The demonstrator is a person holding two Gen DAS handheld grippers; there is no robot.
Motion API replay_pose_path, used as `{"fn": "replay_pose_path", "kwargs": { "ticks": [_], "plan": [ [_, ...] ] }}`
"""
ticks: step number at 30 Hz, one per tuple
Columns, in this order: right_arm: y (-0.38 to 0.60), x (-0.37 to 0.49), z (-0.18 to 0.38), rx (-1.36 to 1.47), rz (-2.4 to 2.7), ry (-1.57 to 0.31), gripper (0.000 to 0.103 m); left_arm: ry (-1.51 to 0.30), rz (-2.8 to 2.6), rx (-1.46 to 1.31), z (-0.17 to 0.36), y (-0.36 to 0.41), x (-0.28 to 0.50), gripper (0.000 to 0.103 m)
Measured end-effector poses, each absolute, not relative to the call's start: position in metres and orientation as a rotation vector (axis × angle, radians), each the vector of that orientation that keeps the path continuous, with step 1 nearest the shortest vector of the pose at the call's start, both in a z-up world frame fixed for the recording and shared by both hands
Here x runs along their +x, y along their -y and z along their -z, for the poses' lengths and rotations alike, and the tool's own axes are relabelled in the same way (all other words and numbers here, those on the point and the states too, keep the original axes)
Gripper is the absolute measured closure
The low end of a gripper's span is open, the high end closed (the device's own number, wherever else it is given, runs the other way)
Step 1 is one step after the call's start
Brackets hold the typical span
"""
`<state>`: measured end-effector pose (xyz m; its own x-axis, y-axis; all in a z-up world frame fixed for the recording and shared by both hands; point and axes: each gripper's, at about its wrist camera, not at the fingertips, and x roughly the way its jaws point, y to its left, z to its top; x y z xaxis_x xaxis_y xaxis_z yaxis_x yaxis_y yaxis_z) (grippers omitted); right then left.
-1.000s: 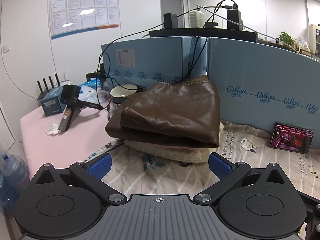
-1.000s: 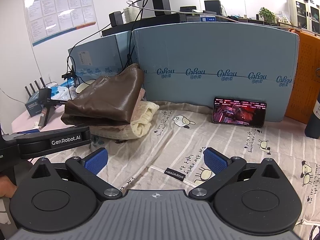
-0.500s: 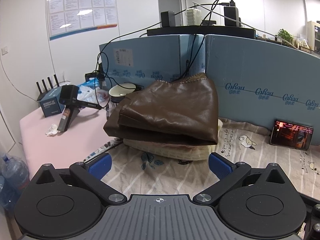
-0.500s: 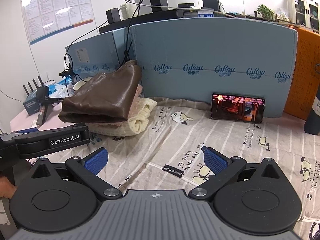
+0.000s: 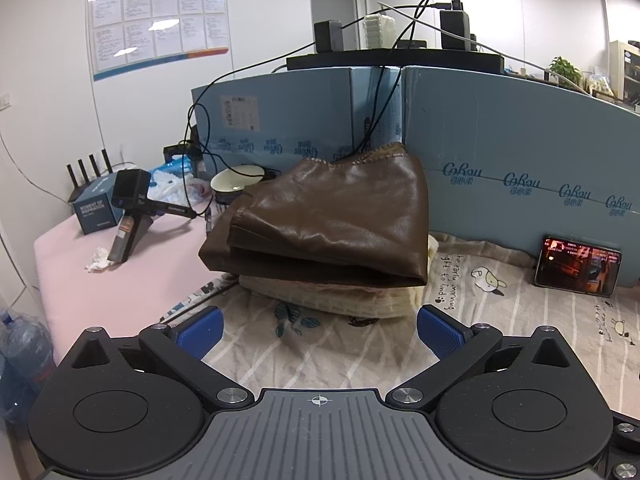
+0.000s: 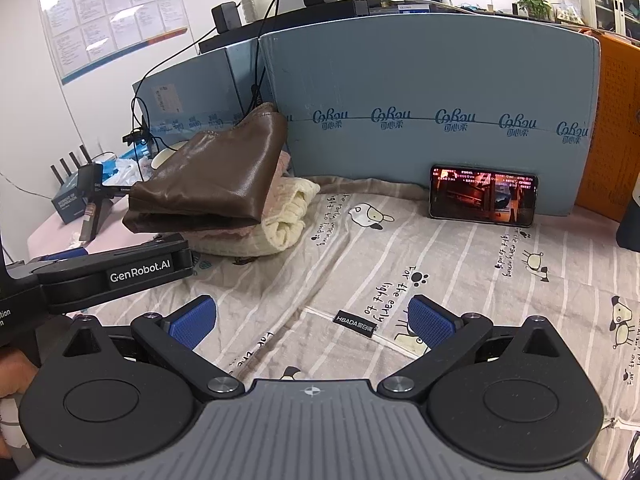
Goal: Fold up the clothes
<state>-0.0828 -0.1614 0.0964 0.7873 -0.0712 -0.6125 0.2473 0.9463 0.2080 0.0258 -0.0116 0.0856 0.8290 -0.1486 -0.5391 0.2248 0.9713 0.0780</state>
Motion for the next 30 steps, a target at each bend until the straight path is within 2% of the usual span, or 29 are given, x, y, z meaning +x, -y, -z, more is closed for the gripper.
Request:
{"fn": "replay_pose_path", "kwargs": {
  "ticks": [30],
  "plan": [
    [0.1598, -0.0846, -0.0964, 0.294, 0.185, -0.64, 0.0, -0.569, 0.209, 0.141, -0.0832, 0.0104, 0.0247, 0.0]
  ]
}}
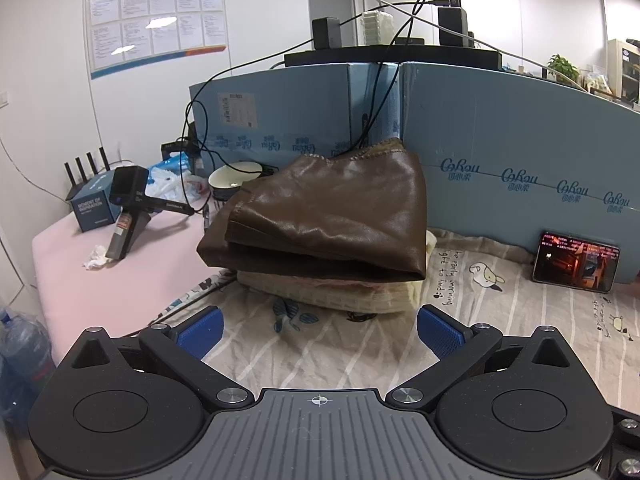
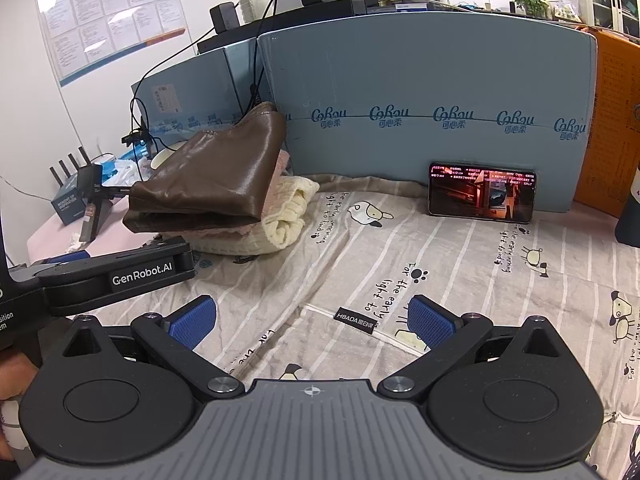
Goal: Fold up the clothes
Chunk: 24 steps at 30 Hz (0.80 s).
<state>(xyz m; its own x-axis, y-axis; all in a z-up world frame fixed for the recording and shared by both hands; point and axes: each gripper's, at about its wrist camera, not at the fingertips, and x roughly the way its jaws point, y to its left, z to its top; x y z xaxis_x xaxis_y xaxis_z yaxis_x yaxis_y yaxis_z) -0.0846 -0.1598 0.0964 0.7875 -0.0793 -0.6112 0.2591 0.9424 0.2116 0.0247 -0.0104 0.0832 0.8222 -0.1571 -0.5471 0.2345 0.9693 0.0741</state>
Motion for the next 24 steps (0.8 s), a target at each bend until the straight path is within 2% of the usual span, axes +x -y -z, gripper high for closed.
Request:
{"fn": "replay_pose_path", "kwargs": {
  "ticks": [24],
  "plan": [
    [0.159, -0.099, -0.107, 0.298, 0.237, -0.565, 0.0, -0.563, 0.221, 0.129, -0.086, 0.005, 0.018, 0.0]
  ]
}}
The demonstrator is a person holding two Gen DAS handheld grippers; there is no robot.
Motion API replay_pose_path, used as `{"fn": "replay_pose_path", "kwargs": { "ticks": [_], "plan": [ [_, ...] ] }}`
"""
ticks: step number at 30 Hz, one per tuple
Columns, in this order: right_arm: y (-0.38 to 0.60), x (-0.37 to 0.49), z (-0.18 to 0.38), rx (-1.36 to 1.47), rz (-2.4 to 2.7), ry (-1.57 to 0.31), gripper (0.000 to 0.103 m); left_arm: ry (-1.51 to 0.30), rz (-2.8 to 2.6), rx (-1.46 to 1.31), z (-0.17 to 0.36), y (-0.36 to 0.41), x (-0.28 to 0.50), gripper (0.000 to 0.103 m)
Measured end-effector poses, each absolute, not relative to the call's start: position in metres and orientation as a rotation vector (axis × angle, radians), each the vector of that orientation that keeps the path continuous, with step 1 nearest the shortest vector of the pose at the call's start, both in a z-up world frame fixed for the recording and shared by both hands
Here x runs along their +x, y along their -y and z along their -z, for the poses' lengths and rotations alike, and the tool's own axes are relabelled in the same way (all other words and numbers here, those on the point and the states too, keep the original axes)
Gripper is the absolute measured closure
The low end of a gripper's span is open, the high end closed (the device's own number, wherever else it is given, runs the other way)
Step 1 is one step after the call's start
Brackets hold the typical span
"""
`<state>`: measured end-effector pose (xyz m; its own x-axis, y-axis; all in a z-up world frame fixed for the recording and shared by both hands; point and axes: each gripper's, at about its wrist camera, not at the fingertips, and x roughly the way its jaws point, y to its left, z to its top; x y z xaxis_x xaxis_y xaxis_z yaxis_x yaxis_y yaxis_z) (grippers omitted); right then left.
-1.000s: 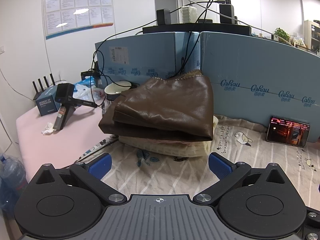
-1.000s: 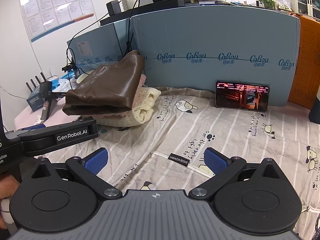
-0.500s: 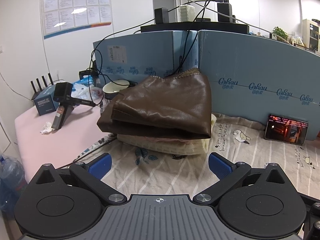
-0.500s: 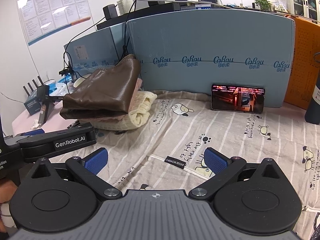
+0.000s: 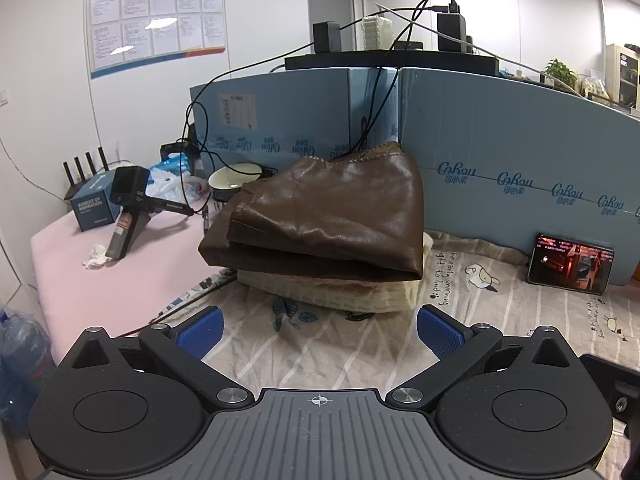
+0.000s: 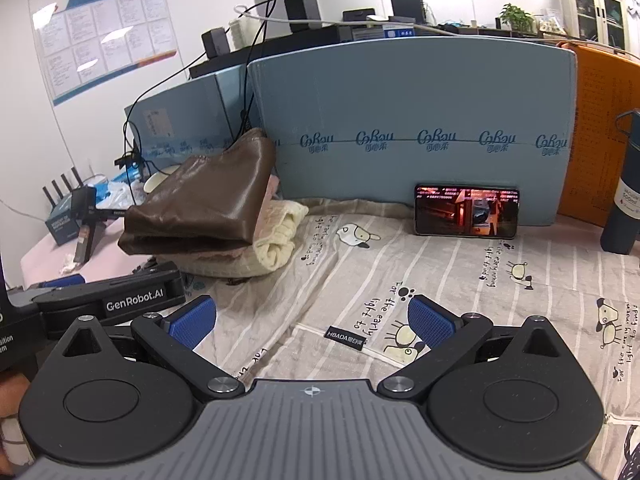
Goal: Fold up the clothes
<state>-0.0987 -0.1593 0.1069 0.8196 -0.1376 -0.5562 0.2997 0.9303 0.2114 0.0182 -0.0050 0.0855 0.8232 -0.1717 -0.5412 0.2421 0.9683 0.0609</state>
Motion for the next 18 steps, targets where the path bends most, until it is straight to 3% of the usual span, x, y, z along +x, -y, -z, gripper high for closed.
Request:
{"fn": "replay_pose_path", "kwargs": {
  "ticks": [18],
  "plan": [
    [0.143, -0.128, -0.119, 0.285, 0.301, -0.539, 0.0, -0.594, 0.274, 0.113, -0.087, -0.006, 0.001, 0.0]
  ]
}}
